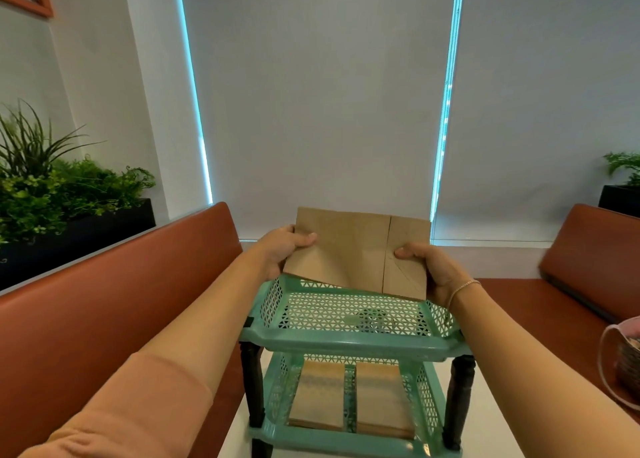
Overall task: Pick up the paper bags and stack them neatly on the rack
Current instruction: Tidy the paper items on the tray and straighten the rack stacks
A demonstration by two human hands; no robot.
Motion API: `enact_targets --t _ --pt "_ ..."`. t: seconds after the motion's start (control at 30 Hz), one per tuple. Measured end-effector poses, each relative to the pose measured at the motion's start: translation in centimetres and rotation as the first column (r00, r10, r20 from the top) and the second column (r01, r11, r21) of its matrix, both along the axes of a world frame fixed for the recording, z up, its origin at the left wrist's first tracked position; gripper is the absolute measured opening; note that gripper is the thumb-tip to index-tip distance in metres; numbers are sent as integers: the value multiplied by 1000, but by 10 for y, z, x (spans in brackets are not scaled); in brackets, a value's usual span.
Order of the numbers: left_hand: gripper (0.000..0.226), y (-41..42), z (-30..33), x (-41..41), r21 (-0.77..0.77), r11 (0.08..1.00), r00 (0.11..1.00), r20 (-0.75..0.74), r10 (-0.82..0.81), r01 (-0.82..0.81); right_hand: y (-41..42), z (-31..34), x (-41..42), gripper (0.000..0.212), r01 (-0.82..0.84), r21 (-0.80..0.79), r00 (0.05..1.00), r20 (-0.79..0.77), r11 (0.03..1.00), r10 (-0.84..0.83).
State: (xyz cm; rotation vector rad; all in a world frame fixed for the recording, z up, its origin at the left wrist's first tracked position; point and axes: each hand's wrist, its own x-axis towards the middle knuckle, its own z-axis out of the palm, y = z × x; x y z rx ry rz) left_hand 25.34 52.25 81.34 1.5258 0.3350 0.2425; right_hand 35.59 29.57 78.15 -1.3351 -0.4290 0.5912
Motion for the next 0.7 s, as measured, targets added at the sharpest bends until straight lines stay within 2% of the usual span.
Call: enact_targets --t 0.07,0.13,0.2,0.3,0.33,0.4,0.5,0.6,0.63,0.7 --pt "11 -3 9 -2 16 1000 995 -95 20 -19 1 -2 -2 15 0 21 999 -41 1000 0" --pt "14 -4 18 -4 -30 998 988 -145 49 -54 4 -5 -4 14 -2 41 992 -127 999 8" --pt "27 -4 24 -8 -203 975 994 -82 71 -87 7 -5 -6 18 -1 92 972 -235 996 23" --pt "59 -12 21 -15 -538 842 994 71 86 -35 12 -3 -11 20 44 164 941 -339 985 15" --pt "64 -19 17 -15 -575 818 991 98 88 -15 15 -2 -13 20 65 186 933 -359 980 6" --pt "66 -43 6 -12 -553 833 993 108 53 16 24 -2 -17 22 111 237 921 -389 965 -10" --pt "57 -90 -8 -2 -458 889 993 103 61 -7 41 -4 -23 19 202 306 907 -417 930 -60" --pt "107 -111 -28 15 -388 919 991 75 111 -73 55 -8 -33 23 283 369 906 -406 885 -121" --pt "109 -112 -34 19 -381 920 991 53 121 -92 58 -10 -34 32 327 373 898 -409 868 -163" --pt "82 -108 -39 22 -367 927 994 44 97 -74 59 -14 -33 50 388 355 883 -409 851 -233"
